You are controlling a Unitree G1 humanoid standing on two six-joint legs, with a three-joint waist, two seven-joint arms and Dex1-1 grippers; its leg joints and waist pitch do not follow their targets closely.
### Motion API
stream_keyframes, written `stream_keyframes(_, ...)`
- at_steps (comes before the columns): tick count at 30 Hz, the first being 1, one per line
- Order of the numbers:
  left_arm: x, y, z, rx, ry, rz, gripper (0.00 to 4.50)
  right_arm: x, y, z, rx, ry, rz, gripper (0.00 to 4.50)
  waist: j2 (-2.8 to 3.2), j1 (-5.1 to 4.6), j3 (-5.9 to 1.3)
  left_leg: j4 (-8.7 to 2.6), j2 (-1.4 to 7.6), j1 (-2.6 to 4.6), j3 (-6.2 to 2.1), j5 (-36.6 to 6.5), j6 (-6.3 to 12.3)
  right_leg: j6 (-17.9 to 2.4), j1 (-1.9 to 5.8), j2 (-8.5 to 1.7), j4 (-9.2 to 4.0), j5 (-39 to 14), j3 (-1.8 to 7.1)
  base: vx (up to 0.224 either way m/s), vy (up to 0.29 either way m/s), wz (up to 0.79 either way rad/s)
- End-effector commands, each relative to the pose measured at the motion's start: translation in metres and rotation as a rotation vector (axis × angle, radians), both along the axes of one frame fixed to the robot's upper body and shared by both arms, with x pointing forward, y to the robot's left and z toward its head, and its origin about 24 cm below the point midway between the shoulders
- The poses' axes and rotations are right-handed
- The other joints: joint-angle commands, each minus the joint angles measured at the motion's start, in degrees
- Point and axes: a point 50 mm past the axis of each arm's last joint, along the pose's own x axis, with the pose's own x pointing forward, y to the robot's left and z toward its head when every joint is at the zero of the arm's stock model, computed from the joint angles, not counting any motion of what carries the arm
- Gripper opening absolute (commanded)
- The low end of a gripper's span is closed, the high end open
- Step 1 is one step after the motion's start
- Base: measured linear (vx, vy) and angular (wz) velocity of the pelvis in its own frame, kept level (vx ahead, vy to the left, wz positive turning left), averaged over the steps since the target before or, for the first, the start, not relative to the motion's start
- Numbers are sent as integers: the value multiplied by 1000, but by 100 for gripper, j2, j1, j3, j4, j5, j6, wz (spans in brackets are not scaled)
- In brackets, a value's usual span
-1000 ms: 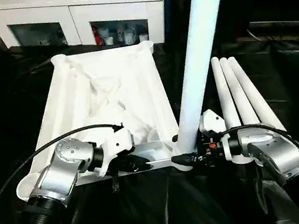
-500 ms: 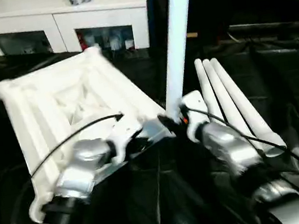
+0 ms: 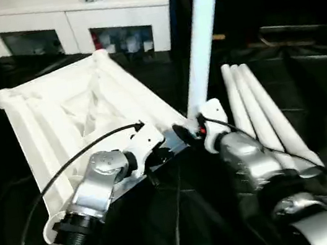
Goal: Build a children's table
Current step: Rotate leg to tighten
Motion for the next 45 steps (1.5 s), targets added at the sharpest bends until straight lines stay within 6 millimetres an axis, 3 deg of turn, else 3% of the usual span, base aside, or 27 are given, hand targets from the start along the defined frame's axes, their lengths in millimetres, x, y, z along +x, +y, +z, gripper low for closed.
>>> stream_keyframes(1,-9,-12,2,-38,11,-152,0,-10,9,5,19,-19,188,382,58,12,-329,-363,196,-15,-16,-898,467,-1398,324,-420,-357,-628,285,0,0,0)
stream_keyframes(6,-12,3,4,-31,25,-222,0,-28,-7,9,22,-3,401,382,71,93,-296,-386,223,50,-13,-1212,417,-1320,291,-404,-410,-1110,289,0,0,0)
stream_keyframes(11,-16,21,6,5,53,-293,0,-42,-17,11,-5,33,562,349,60,91,-289,-404,224,12,-28,-1219,343,-1262,305,-426,-412,-1307,289,0,0,0)
stream_keyframes(22,-19,33,5,27,90,-357,0,-50,-21,14,-18,98,677,275,52,106,-305,-388,225,9,-19,-993,346,-1327,314,-423,-377,-1088,284,0,0,0)
stream_keyframes(25,-17,31,6,3,87,-329,0,-49,-19,12,-3,114,640,272,46,111,-300,-388,223,11,-19,-1018,313,-1283,311,-430,-389,-1240,285,0,0,0)
stream_keyframes(27,-13,25,5,-6,79,-264,0,-41,-13,7,52,155,510,272,29,105,-293,-393,223,8,-20,-1031,290,-1259,309,-431,-391,-1317,290,0,0,0)
stream_keyframes(29,-7,19,4,-27,62,-196,0,-32,-7,4,43,135,398,272,39,68,-269,-402,209,25,-27,-1217,147,-1173,270,-445,-440,-1769,282,0,0,0)
stream_keyframes(33,3,-4,2,-41,48,-89,0,-10,6,-11,-41,143,106,270,22,-22,-253,-425,181,-26,-71,-1358,-37,-925,292,-452,-479,-2425,251,0,0,0)
stream_keyframes(35,5,-12,0,-32,34,-65,0,-6,11,-14,-52,154,29,270,16,-51,-262,-408,159,-5,-84,-1436,-70,-769,288,-471,-536,-2748,245,0,0,0)
stream_keyframes(38,6,-21,-2,-29,28,-45,0,-2,17,-16,-49,153,-45,270,18,-73,-260,-391,167,26,-65,-1447,22,-794,230,-460,-557,-2673,266,0,0,0)
stream_keyframes(41,6,-36,-2,-34,16,-26,0,-1,35,-16,-75,136,-69,270,29,-83,-262,-403,181,26,-61,-1504,53,-858,224,-433,-535,-2448,262,0,0,0)
stream_keyframes(44,7,-38,-1,-33,9,-30,0,2,37,-12,-63,107,-85,270,27,-80,-271,-410,179,22,-67,-1620,53,-876,230,-445,-531,-2426,263,0,0,0)
stream_keyframes(45,7,-38,-1,-32,3,-35,0,3,36,-11,-42,103,-95,305,28,-84,-269,-409,178,23,-66,-1645,57,-880,222,-447,-532,-2436,265,0,0,0)
